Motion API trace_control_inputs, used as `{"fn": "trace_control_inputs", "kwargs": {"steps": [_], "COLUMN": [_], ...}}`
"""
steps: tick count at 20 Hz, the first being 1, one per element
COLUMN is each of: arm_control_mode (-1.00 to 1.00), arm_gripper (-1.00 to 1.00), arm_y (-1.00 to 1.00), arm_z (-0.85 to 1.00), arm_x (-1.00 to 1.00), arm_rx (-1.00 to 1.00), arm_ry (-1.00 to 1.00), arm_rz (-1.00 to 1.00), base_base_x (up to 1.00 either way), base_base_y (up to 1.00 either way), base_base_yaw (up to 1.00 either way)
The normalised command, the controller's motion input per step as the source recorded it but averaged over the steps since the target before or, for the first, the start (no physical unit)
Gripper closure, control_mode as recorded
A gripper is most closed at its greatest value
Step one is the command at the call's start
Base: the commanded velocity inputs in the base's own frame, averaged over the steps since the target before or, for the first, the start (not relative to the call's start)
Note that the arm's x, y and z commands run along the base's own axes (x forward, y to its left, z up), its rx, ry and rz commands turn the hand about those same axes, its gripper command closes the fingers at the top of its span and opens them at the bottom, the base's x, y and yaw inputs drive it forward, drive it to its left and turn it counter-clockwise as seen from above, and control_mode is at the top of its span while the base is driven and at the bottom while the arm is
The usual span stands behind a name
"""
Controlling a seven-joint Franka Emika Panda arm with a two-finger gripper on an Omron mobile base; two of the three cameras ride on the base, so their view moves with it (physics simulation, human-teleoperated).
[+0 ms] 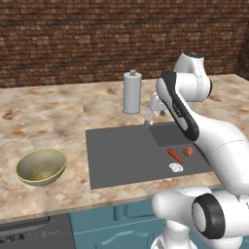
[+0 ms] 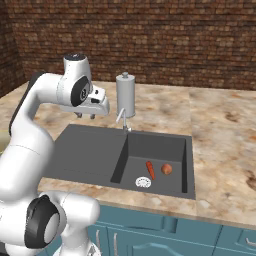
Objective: Remove the carrot and onion from the sink. Then move the bowl and cup from the counter to the sink for washing.
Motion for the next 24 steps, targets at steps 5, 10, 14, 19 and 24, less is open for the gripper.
{"fn": "trace_control_inputs", "kwargs": {"steps": [5,10,14,19,24], "arm_control_mode": [-1.00,-1.00,-1.00,-1.00,-1.00], "arm_gripper": [-1.00,-1.00,-1.00,-1.00,-1.00], "arm_y": [0.00,0.00,-0.07,-0.11,-0.25], "arm_z": [0.00,-0.01,0.00,0.00,0.00], "arm_x": [-0.04,-0.11,-0.15,-0.17,-0.18], "arm_rx": [0.00,0.00,0.00,0.00,0.00], "arm_ry": [0.00,-0.02,-0.06,-0.01,0.02], "arm_rz": [0.00,0.00,0.00,0.03,0.01], "base_base_x": [0.00,0.00,0.00,0.00,0.00], "base_base_y": [0.00,0.00,0.00,0.00,0.00], "base_base_yaw": [0.00,0.00,0.00,0.00,0.00]}}
